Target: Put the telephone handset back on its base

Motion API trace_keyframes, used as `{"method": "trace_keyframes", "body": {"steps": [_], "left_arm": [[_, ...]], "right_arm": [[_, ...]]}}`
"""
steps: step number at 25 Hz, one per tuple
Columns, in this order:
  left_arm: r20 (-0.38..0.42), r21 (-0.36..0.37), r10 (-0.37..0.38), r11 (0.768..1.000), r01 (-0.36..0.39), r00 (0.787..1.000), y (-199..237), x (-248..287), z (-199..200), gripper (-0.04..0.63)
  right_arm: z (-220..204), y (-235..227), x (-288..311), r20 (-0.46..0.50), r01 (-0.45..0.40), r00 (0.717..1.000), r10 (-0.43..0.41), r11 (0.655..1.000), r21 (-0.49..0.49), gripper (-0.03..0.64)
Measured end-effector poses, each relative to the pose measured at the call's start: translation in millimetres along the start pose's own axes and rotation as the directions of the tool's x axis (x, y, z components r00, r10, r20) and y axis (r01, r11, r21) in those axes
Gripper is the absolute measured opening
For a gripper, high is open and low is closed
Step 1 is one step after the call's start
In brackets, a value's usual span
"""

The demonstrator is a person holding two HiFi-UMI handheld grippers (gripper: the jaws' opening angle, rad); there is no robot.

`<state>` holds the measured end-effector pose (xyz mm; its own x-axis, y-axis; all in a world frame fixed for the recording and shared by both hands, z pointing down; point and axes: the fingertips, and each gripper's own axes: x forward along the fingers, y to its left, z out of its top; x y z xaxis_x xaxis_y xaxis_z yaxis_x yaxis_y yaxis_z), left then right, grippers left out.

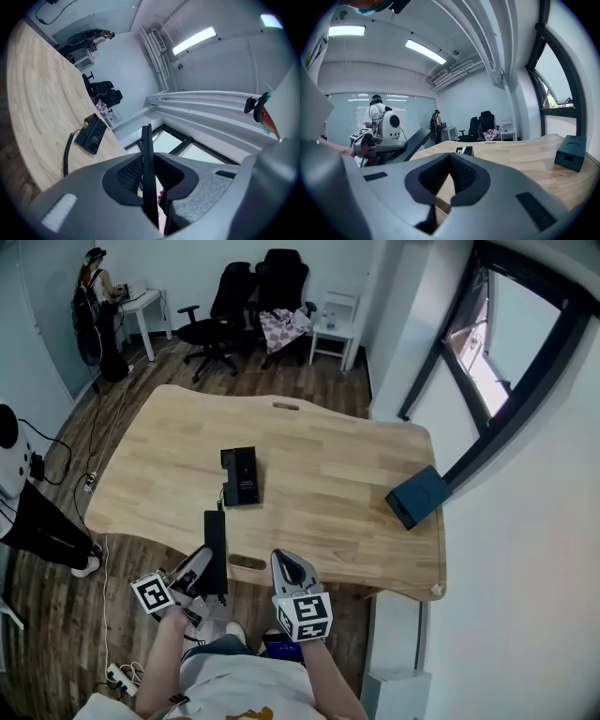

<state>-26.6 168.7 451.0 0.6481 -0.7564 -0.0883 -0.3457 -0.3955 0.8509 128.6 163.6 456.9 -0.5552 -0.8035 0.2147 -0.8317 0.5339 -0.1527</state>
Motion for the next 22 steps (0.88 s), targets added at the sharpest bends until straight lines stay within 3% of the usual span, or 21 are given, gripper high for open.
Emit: {"method": "trace_keyframes", "body": {"steps": [12,22], "left_arm": [[0.007,-0.033,-0.023,0.999,0.023,1.000,37.3,39.4,36.7,0.075],[0.027,-0.142,-0.064,0.988,0.067,0.998,98.8,98.6,102.3,0.075]], "right_arm": [[-5.4,-25.7,54.0,-0.043,0.010,0.999,-0.010,1.000,-0.002,0.006],[8.5,-51.6,151.5,-0.088,0.028,0.996,-0.029,1.000,-0.013,0.006]]}}
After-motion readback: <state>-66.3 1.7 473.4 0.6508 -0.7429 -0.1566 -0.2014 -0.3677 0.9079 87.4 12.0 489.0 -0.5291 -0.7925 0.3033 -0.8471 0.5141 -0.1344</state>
